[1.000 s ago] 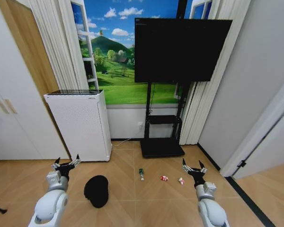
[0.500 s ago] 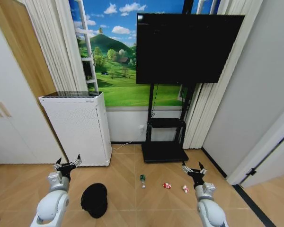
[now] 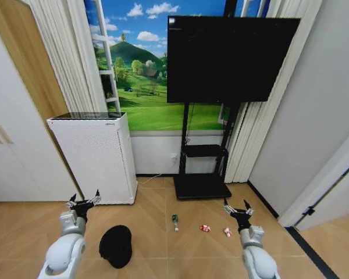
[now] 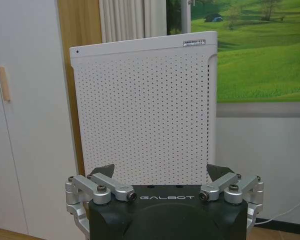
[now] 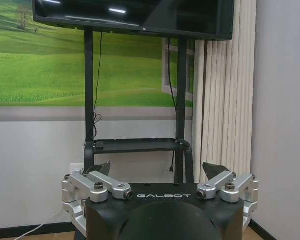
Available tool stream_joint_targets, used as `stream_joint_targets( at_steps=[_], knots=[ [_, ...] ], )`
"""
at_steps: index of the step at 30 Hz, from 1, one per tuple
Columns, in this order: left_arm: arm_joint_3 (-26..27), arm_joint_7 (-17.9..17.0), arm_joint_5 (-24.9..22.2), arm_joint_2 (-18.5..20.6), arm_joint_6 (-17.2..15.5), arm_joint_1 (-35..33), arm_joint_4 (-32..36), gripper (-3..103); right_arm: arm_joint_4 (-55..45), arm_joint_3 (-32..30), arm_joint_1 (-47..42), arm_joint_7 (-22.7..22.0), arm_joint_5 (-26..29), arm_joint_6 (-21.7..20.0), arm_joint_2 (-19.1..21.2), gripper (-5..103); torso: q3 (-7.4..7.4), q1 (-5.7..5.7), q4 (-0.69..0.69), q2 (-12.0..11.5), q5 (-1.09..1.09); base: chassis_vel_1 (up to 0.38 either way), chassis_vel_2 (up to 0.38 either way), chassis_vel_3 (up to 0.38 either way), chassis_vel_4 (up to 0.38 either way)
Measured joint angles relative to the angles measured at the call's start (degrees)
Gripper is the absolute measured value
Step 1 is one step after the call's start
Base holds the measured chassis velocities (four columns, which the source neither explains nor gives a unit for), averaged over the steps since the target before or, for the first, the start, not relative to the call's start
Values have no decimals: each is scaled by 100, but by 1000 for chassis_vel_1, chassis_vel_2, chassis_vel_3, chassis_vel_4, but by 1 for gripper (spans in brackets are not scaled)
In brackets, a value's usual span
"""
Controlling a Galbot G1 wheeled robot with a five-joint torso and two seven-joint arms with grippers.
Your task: Pick up the trash bin and place the garbage on the floor into it.
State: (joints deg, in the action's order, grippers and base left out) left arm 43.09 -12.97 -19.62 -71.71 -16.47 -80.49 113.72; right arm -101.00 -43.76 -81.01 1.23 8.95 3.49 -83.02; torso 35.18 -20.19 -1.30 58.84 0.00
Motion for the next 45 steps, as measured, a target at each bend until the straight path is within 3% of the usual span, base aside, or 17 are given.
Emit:
stream_joint_targets(
  at_steps=[21, 45],
  knots=[
    [-24, 91, 0, -27, -75, 18, -41, 100, 85, 15, 16, -68, 24, 62, -4, 100, -11, 5, 0, -27, 0, -112, 110, 110, -114],
    [-92, 107, 89, -110, -157, 5, -38, 100, 283, -21, 13, -95, 176, 256, 82, 100, -398, 310, 0, -723, 0, 8, -8, -9, 10]
  ],
)
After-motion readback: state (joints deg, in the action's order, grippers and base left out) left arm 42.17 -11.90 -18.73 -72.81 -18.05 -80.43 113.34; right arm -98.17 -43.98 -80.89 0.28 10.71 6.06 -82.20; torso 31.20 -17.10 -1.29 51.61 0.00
